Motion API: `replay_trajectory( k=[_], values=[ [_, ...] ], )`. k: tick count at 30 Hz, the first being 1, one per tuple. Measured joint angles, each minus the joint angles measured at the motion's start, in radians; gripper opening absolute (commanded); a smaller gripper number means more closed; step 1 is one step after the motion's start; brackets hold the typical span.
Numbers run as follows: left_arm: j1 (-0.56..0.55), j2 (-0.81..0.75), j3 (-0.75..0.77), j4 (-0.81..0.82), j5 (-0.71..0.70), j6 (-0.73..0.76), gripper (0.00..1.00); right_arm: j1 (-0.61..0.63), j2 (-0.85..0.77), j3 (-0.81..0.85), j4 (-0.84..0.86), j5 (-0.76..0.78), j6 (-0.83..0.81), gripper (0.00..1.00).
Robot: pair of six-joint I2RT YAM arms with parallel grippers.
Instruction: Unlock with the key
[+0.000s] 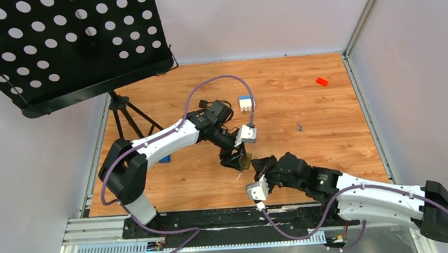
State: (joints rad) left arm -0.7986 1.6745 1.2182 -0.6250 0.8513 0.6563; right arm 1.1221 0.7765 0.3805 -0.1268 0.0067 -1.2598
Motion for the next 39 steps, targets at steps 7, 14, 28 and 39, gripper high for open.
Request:
replay_trajectory(
  k=[7, 14, 28, 39],
  values=[
    [0.002, 0.000, -0.010, 0.001, -0.011, 0.000, 0.00, -0.001, 0.023, 0.000, 0.023, 0.003, 0.021, 0.00],
    [0.002, -0.027, -0.049, 0.068, -0.045, -0.016, 0.00, -0.058, 0.065, 0.042, 0.003, -0.038, 0.098, 0.00],
    [-0.011, -0.142, -0.214, 0.363, -0.197, -0.102, 0.00, -0.241, 0.190, 0.185, -0.072, -0.190, 0.320, 0.00],
    [-0.017, -0.170, -0.230, 0.425, -0.222, -0.109, 0.00, -0.342, 0.158, 0.220, -0.129, -0.269, 0.403, 0.77]
  ],
)
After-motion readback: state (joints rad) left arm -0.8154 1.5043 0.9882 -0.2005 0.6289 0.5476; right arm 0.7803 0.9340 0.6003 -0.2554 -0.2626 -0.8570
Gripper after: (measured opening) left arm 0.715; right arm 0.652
